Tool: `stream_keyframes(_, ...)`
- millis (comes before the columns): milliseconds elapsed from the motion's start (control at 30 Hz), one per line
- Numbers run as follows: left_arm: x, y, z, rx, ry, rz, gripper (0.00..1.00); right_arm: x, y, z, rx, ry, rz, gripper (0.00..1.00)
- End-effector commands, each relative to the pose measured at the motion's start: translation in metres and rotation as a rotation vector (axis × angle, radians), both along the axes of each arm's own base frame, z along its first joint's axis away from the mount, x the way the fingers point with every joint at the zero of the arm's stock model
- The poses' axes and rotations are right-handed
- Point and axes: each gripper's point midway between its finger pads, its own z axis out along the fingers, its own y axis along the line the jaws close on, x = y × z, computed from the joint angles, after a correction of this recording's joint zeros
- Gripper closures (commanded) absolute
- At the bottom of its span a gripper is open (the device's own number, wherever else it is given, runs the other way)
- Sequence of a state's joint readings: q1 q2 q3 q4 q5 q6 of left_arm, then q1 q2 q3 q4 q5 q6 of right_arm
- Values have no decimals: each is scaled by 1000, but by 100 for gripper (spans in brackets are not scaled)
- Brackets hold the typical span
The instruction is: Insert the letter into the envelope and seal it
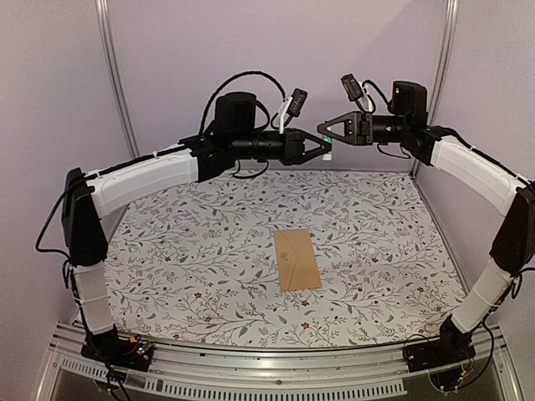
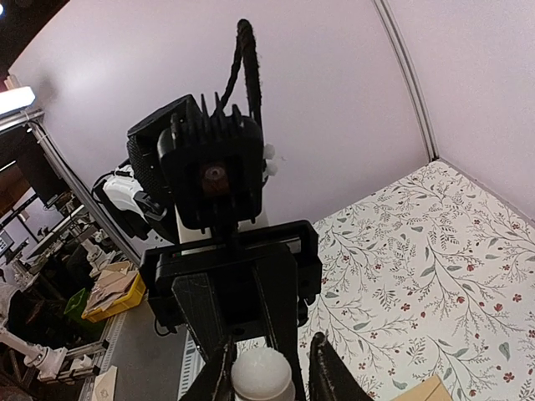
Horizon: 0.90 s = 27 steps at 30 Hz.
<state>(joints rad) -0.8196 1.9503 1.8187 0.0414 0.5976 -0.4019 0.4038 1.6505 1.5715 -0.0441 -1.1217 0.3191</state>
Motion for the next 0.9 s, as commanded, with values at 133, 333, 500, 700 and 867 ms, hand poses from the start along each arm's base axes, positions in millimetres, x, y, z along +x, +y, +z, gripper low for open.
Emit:
stream_keyframes(133, 2, -2, 4, -1, -28, -22, 91, 3, -2, 8, 12, -9, 0, 72)
stream_keyframes(333, 4, -3, 3, 5, -26, -24, 91, 3, -2, 6, 12, -3, 6, 86)
stream_keyframes(500, 6, -6, 3, 4, -26, -30, 68, 3, -3, 6, 13, -2, 11, 99)
stream_keyframes(700, 11, -9, 7, -7, -24, -27, 65, 2, -3, 5, 15, 1, 17, 99)
stream_keyframes(867, 12, -9, 7, -10, -17, -29, 69, 1, -3, 4, 14, 4, 20, 98)
